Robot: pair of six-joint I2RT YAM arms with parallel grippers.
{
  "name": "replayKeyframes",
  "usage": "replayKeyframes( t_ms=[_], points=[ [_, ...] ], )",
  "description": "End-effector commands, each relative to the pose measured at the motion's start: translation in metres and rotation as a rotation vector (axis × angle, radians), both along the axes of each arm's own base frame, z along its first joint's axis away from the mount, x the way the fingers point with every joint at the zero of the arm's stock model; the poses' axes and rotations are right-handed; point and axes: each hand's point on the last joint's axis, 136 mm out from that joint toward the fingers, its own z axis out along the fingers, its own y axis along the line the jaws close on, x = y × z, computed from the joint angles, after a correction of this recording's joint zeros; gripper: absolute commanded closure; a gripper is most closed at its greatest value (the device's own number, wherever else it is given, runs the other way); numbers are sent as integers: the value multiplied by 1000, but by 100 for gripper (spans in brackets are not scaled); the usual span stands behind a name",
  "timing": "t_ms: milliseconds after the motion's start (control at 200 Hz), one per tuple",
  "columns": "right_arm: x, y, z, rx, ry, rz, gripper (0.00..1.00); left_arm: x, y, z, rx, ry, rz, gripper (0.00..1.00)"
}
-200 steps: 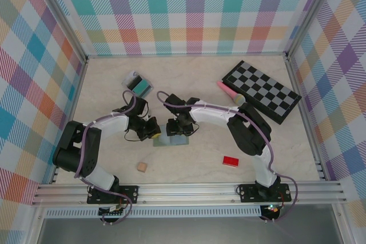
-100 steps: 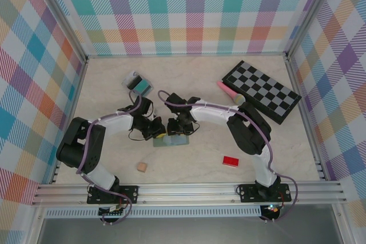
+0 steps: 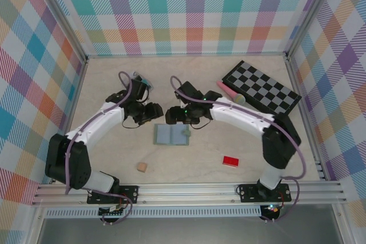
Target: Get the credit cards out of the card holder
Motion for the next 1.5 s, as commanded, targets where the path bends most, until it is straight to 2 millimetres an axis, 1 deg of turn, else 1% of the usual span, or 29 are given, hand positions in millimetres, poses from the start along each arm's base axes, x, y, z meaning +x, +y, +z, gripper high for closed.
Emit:
replayKeyframes(
  t_ms=[0,115,170,220,275,300,385,455,500,570,585,665,755,840,900,955,1025,1110,1150,1215,1305,1340,1395,1495],
  points=[
    [15,-37,34,-63,-138,-83,15,1,42,42,141,-99,88,32],
    [34,-82,63,-134,-310,-188,7,8,81,86,283,-280,178,15],
    [41,-105,75,-143,-363,-237,4,9,97,105,338,-366,223,10],
    [47,-125,82,-145,-397,-278,2,8,110,118,385,-433,261,6],
    [52,-149,89,-164,-433,-336,0,5,125,128,439,-488,308,1],
    [55,-160,91,-174,-448,-360,0,4,131,130,460,-508,329,0],
    [62,-199,95,-233,-507,-465,0,2,148,131,543,-566,372,0],
    [63,-242,93,-309,-525,-630,0,5,152,120,593,-643,347,0],
    [62,-264,90,-346,-533,-710,0,4,158,111,624,-678,371,0],
    [58,-294,84,-399,-552,-817,0,1,167,94,660,-704,400,0],
    [58,-300,83,-410,-557,-836,0,2,167,94,658,-726,412,0],
    [57,-319,73,-434,-575,-879,0,0,173,74,702,-726,417,0],
    [61,-334,54,-458,-621,-892,0,2,175,53,733,-717,385,0],
    [60,-350,31,-485,-615,-921,0,7,176,34,738,-706,370,0],
    [60,-359,18,-518,-650,-933,0,13,174,23,720,-703,346,0],
    [57,-370,10,-540,-698,-978,0,17,173,11,711,-694,323,0],
    [50,-382,-4,-561,-697,-1006,0,22,172,0,706,-691,286,0],
    [50,-391,-9,-599,-707,-1003,0,29,172,-10,695,-699,266,0],
    [54,-390,-10,-609,-735,-977,0,32,171,-16,687,-704,251,0],
    [61,-386,-17,-617,-753,-914,0,38,170,-20,675,-719,238,0],
    [75,-374,-28,-587,-778,-804,0,45,174,-18,667,-762,280,0],
    [83,-363,-32,-546,-797,-730,0,48,175,-18,652,-774,286,0],
    [92,-355,-34,-508,-820,-660,0,53,171,-18,631,-796,272,0],
    [102,-346,-34,-425,-852,-560,0,63,159,-17,594,-853,210,0]
  ],
)
